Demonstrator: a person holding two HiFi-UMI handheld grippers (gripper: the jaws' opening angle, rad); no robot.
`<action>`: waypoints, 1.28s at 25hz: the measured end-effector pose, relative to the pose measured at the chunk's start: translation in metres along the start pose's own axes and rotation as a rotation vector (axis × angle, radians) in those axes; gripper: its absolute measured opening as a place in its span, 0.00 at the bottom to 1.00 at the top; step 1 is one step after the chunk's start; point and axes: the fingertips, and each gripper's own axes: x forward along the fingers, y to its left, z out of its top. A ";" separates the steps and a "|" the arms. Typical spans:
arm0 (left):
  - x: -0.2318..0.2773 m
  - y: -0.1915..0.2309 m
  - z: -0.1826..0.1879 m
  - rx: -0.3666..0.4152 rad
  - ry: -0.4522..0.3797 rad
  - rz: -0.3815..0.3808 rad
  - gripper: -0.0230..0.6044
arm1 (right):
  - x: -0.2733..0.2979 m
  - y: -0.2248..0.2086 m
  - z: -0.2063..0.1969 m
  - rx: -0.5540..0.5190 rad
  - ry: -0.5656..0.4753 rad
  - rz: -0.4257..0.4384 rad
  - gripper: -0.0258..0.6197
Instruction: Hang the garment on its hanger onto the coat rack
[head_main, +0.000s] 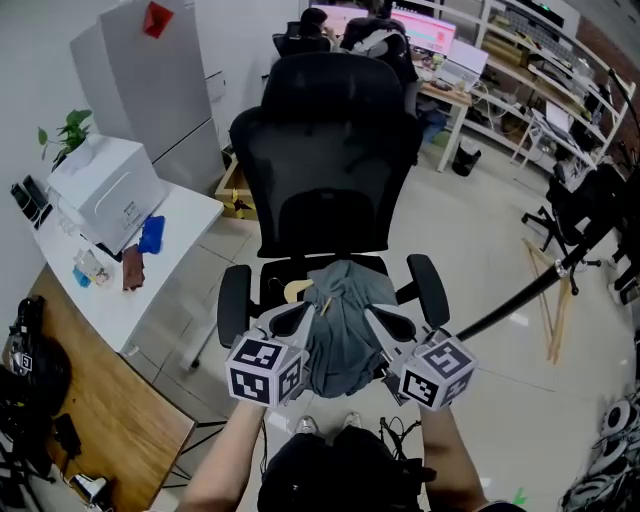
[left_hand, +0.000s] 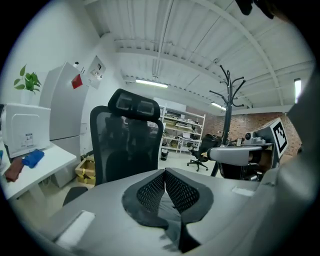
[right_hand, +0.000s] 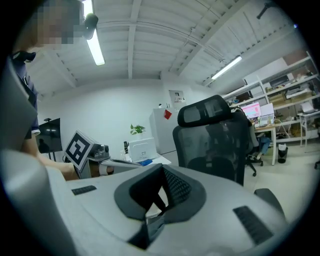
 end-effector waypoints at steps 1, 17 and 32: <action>0.002 0.002 -0.001 -0.001 0.004 0.011 0.04 | 0.005 -0.001 -0.002 0.005 0.007 0.012 0.04; 0.105 0.092 -0.184 -0.123 0.329 0.189 0.23 | 0.082 -0.039 -0.101 -0.010 0.200 0.121 0.04; 0.191 0.202 -0.341 -0.325 0.631 0.357 0.47 | 0.100 -0.066 -0.165 0.111 0.224 0.157 0.04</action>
